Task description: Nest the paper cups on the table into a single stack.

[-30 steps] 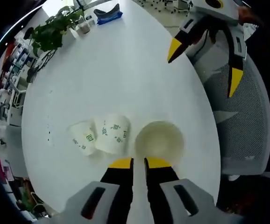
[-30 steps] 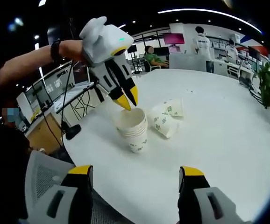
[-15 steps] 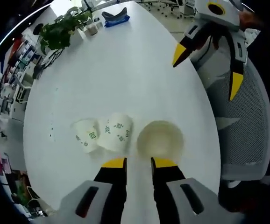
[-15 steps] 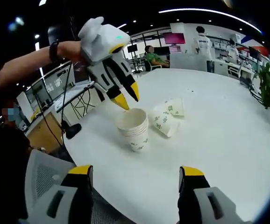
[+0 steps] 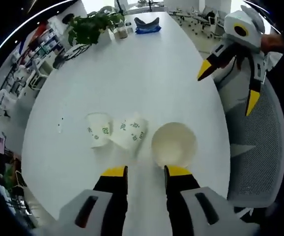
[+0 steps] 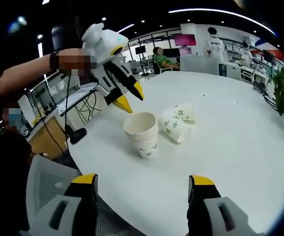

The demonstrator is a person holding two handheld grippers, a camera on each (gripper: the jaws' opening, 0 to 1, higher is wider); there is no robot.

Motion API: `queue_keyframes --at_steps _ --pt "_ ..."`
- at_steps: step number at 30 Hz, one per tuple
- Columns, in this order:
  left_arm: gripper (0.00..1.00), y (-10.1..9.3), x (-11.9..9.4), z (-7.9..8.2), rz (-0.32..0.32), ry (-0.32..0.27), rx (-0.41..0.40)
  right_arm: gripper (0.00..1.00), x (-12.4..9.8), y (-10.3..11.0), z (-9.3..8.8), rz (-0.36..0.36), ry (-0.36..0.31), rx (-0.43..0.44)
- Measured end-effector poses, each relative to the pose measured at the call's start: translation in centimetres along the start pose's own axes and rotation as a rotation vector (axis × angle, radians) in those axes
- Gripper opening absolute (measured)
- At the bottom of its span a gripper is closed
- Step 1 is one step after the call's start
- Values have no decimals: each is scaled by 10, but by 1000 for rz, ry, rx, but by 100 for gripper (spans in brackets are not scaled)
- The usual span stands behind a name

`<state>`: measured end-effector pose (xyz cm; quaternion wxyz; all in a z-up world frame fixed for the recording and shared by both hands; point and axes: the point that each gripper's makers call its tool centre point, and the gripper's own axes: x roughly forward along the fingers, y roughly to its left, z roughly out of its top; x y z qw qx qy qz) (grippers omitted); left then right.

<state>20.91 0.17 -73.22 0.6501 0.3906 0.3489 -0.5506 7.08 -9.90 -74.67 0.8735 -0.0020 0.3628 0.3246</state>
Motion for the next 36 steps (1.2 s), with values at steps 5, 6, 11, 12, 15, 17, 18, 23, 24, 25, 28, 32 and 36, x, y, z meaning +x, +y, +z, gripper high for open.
queue_keyframes --at_steps 5,6,11,12,15,17,18,23,24,25,28,32,36 --pt "28 8 -5 -5 11 -64 -127 75 -4 -1 0 -3 1 1" --pt "28 13 -5 -8 14 -79 -159 75 -4 -1 0 -4 1 2" --pt "29 9 -13 -7 9 -139 -270 75 0 -4 -4 -4 3 6" --pt "28 12 -11 -10 9 -141 -282 75 0 -5 -4 -5 4 7" --pt "28 14 -10 -15 18 -152 -318 75 -3 -4 -5 -6 9 7" --pt "27 13 -11 -17 19 -158 -340 75 0 -4 -8 -6 10 8" --pt "27 17 -11 -21 20 -160 -348 75 0 -4 -8 -6 10 8" --pt "27 21 -12 -23 17 -193 -421 75 0 -5 -6 -5 14 8" --pt "27 20 -12 -23 14 -197 -430 75 -2 -4 -5 -5 15 9" --pt "27 20 -11 -23 12 -199 -437 75 -5 -2 -4 -5 16 9" --pt "28 20 -10 -22 10 -215 -466 75 0 -6 -7 -5 18 12" --pt "28 21 -7 -19 0 -247 -523 75 2 -6 -7 -2 24 13" --pt "28 20 0 -22 -9 -245 -538 75 2 -7 -6 -3 24 17"
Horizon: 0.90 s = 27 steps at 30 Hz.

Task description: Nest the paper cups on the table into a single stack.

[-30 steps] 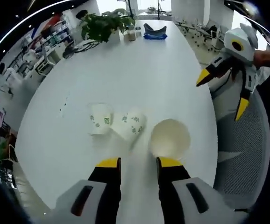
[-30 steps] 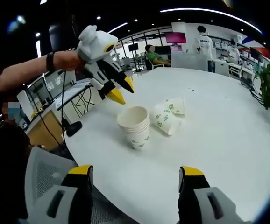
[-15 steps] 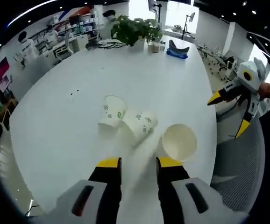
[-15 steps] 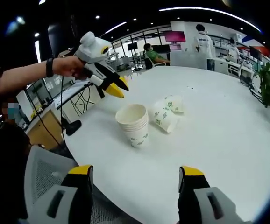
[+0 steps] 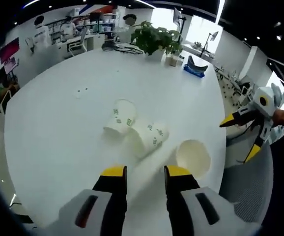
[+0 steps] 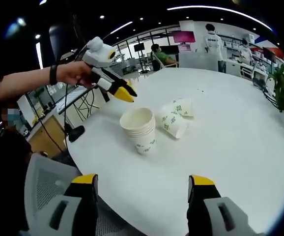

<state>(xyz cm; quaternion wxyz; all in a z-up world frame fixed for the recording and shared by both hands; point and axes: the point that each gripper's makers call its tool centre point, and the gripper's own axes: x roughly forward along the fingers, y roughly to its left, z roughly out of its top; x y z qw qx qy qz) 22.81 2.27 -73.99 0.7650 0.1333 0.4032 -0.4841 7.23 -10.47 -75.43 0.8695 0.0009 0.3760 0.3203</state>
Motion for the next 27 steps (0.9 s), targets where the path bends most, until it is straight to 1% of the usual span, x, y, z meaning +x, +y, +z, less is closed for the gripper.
queue_keyframes --at_steps 3,8,12,13,14,16,18,19,21,22,23,25,27 --pt "29 -2 6 0 -11 -1 -18 75 5 -1 1 1 3 -1" --pt "30 5 21 6 -35 -31 -80 75 8 -5 3 4 6 -3" --pt "31 -4 23 11 -61 -48 -125 75 13 -8 1 6 9 -1" --pt "31 -5 24 11 -63 -48 -128 75 11 -7 3 6 12 1" --pt "32 -5 31 14 -80 -49 -143 75 9 -7 3 6 16 3" --pt "34 -4 41 15 -107 -54 -165 75 12 -8 0 3 19 2" --pt "35 -5 42 14 -111 -53 -184 75 9 -7 1 4 19 9" --pt "34 -1 50 13 -113 -53 -194 75 11 -8 -1 2 22 11" --pt "34 3 58 12 -121 -54 -211 75 8 -11 -3 -1 27 14" --pt "34 -1 54 17 -125 -57 -220 75 8 -12 -3 -2 28 15" --pt "33 -3 56 19 -132 -62 -232 75 5 -11 -3 -6 31 19" --pt "33 -2 61 19 -139 -65 -247 75 8 -17 -5 -10 32 24" --pt "32 -1 66 18 -141 -65 -255 75 7 -16 -7 -16 31 30"
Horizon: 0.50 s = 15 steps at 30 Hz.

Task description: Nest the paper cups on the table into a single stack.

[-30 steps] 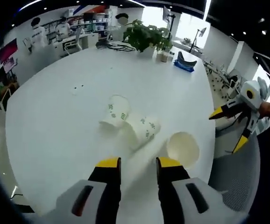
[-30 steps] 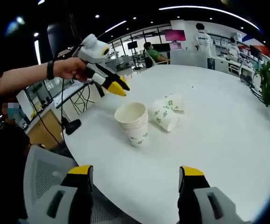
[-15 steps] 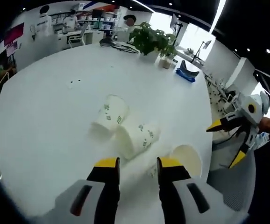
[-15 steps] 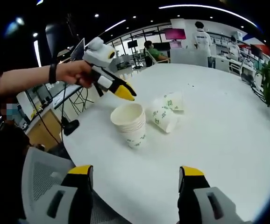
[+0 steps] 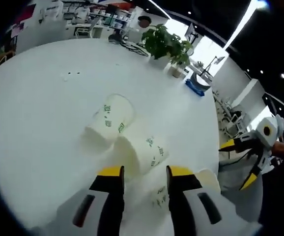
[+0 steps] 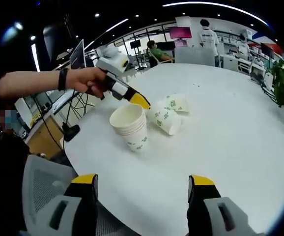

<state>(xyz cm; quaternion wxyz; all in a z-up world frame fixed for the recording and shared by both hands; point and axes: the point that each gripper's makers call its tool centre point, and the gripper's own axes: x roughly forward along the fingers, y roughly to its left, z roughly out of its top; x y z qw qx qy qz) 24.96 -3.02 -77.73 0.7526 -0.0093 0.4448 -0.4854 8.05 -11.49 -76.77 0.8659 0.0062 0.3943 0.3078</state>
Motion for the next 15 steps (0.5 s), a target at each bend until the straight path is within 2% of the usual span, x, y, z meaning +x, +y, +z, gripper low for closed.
queue_keyframes --at_steps 2,5,11,15 --pt "31 8 10 2 -10 -1 -17 75 -2 -3 2 -6 2 6" --pt "31 2 15 1 -32 -6 -29 75 0 -7 0 -10 7 13" --pt "31 5 31 1 -72 -1 -46 75 3 -11 -2 -14 12 23" --pt "32 -3 34 2 -108 -6 -58 75 2 -7 0 -13 18 23"
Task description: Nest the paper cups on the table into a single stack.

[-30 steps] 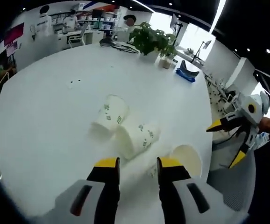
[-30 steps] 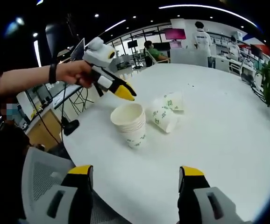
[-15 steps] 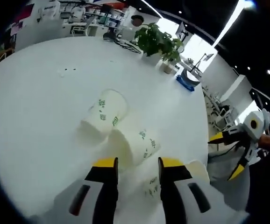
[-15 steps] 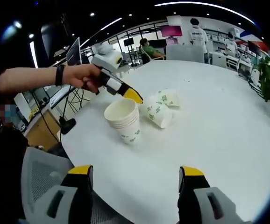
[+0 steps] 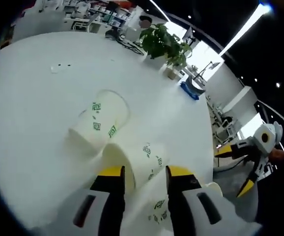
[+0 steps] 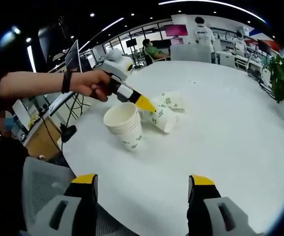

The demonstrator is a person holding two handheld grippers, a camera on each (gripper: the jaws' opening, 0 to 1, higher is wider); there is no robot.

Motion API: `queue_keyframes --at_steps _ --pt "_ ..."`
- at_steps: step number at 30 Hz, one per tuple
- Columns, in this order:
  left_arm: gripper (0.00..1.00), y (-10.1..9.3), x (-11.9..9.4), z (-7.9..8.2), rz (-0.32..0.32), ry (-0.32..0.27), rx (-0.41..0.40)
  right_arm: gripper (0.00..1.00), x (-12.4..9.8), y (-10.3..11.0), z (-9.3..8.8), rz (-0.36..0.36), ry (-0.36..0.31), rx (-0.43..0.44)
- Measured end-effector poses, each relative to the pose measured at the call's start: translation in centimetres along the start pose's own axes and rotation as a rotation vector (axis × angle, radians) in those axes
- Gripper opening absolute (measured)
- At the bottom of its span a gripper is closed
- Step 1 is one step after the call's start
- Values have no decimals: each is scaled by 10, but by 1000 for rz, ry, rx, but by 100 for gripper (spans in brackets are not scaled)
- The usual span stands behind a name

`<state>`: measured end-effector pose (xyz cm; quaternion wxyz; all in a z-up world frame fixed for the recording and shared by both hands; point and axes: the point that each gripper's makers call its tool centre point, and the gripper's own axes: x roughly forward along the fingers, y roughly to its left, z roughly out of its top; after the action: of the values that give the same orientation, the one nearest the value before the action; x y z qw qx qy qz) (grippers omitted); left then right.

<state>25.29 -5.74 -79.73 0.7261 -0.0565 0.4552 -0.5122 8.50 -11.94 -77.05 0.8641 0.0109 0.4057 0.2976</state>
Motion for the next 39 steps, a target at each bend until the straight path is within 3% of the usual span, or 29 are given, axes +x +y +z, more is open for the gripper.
queue_keyframes --at_steps 14,18,21,22,32,39 --pt "29 -9 22 -5 -91 -8 -52 75 2 -6 -2 0 3 15" --pt "16 -18 25 -5 -102 -13 -53 75 -2 -5 -2 -3 5 18" --pt "1 -19 26 -3 -100 -20 -50 75 -3 -5 -4 -7 6 21" --pt "0 -19 26 0 -98 -36 -56 75 -2 -7 -6 -7 8 22" --pt "0 -27 8 2 -97 -41 -53 75 -1 -5 -5 -2 6 16" --pt "0 -18 -9 3 -70 -60 -54 75 0 1 -1 11 7 -3"
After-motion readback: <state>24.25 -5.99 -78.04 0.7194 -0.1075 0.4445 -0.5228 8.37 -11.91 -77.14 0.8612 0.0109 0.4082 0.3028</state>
